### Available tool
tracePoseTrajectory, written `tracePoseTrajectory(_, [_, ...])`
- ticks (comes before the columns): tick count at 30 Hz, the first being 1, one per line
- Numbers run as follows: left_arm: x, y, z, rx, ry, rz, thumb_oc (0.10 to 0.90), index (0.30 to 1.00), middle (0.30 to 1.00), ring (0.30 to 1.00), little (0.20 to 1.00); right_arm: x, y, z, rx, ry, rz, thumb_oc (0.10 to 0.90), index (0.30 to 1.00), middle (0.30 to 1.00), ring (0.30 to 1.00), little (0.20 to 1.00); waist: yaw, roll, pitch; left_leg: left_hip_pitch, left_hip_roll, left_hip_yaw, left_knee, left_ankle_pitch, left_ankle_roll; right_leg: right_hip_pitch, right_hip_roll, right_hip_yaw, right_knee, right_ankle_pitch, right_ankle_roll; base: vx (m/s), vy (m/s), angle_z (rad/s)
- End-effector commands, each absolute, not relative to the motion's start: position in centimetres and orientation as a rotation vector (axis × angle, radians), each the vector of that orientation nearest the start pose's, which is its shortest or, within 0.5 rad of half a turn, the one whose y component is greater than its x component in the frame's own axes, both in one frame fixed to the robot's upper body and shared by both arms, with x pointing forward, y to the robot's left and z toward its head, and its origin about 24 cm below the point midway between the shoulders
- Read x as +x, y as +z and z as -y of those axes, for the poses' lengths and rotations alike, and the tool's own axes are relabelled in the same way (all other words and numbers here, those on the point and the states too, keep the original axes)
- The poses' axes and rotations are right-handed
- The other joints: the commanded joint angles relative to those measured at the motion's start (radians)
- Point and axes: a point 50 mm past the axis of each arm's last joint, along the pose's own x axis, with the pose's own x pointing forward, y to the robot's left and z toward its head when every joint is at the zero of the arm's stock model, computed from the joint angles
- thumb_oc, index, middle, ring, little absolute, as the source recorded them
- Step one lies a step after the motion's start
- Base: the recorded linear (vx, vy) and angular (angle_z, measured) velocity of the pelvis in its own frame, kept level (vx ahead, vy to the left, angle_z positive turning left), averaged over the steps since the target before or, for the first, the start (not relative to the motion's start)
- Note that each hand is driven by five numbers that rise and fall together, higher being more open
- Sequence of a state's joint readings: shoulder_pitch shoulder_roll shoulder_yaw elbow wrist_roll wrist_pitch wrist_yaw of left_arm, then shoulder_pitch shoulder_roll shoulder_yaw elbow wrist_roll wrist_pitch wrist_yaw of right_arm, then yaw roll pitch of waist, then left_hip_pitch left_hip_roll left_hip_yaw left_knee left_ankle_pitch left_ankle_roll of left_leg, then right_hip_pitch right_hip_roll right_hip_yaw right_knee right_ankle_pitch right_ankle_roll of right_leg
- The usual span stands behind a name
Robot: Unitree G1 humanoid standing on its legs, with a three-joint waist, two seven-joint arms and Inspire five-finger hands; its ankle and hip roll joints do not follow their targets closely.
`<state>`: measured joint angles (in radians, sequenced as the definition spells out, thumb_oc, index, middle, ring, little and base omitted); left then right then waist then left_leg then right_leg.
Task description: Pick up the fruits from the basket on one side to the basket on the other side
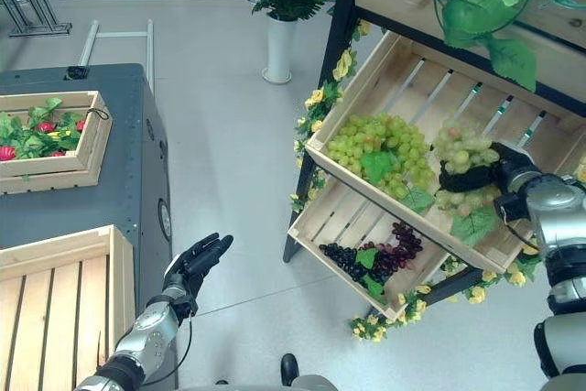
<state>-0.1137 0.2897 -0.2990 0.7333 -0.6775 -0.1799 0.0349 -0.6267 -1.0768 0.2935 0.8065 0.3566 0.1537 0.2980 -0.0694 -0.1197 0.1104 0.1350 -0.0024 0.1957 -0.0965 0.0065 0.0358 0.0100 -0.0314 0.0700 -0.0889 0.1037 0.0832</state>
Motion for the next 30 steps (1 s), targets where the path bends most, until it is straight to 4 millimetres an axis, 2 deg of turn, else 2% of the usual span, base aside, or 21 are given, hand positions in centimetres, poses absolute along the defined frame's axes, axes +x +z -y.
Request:
tracePoseTrajectory(1, [26.7, -4.1, -17.9, -0.205, -0.014, -0.318, 0.800, 0.900, 0.900, 0.900, 0.900, 31.8, 23.7, 40.1, -0.650, -0.289, -0.161, 0.800, 0.900, 0.900, 0.900, 0.900, 0.015, -0.014, -0.036, -0.008, -0.025, -0.048, 0.009, -0.073, 0.001, 0.051, 0.056, -0.035, 0.002, -0.022, -0.024, 0.00, 0.000, 0.00])
tracePoseTrajectory(8, [26.7, -4.0, -17.9, -0.209, -0.024, -0.315, 0.800, 0.900, 0.900, 0.900, 0.900, 31.5, 24.0, 40.4, -0.661, -0.309, -0.179, 0.800, 0.900, 0.900, 0.900, 0.900, 0.008, -0.011, -0.034, -0.010, -0.025, -0.044, 0.009, -0.074, 0.000, 0.048, 0.056, -0.029, 0.002, -0.022, -0.025, 0.00, 0.000, 0.00])
tracePoseTrajectory(16, [26.5, -4.2, -17.8, -0.205, -0.031, -0.324, 0.800, 0.900, 0.900, 0.900, 0.900, 31.2, 25.2, 40.4, -0.771, -0.329, -0.159, 0.800, 0.900, 0.900, 0.900, 0.900, -0.005, -0.015, -0.037, -0.007, -0.023, -0.031, 0.009, -0.074, 0.001, 0.048, 0.059, -0.017, 0.002, -0.023, -0.025, 0.00, 0.000, 0.00])
tracePoseTrajectory(20, [26.4, -4.3, -17.9, -0.208, -0.022, -0.323, 0.800, 0.900, 0.900, 0.900, 0.900, 31.6, 26.3, 38.9, -0.840, -0.311, -0.058, 0.800, 0.900, 0.900, 0.900, 0.900, -0.016, -0.013, -0.039, -0.008, -0.023, -0.027, 0.009, -0.075, 0.001, 0.045, 0.061, -0.010, 0.002, -0.023, -0.025, 0.00, 0.002, -0.01])
tracePoseTrajectory(21, [26.3, -4.3, -18.0, -0.207, -0.018, -0.325, 0.800, 0.900, 0.900, 0.900, 0.900, 31.8, 26.5, 38.0, -0.893, -0.308, -0.006, 0.800, 0.900, 0.900, 0.900, 0.900, -0.021, -0.012, -0.041, -0.008, -0.023, -0.025, 0.009, -0.075, 0.001, 0.044, 0.062, -0.006, 0.002, -0.023, -0.024, 0.01, 0.008, -0.05])
tracePoseTrajectory(25, [26.1, -4.5, -18.1, -0.212, -0.010, -0.326, 0.800, 0.900, 0.900, 0.900, 0.900, 31.9, 26.7, 36.2, -0.977, -0.297, 0.086, 0.800, 0.900, 0.900, 0.900, 0.900, -0.034, -0.006, -0.043, -0.009, -0.022, -0.019, 0.009, -0.075, 0.002, 0.041, 0.063, 0.003, 0.002, -0.025, -0.024, 0.00, 0.000, 0.00])
tracePoseTrajectory(30, [25.7, -4.8, -18.3, -0.230, 0.011, -0.329, 0.800, 0.900, 0.900, 0.900, 0.900, 31.2, 26.6, 33.6, -1.258, -0.297, 0.230, 0.800, 0.900, 0.900, 0.900, 0.900, -0.056, 0.002, -0.047, -0.010, -0.021, -0.007, 0.009, -0.078, 0.005, 0.035, 0.065, 0.016, 0.002, -0.027, -0.020, 0.01, 0.008, -0.06])
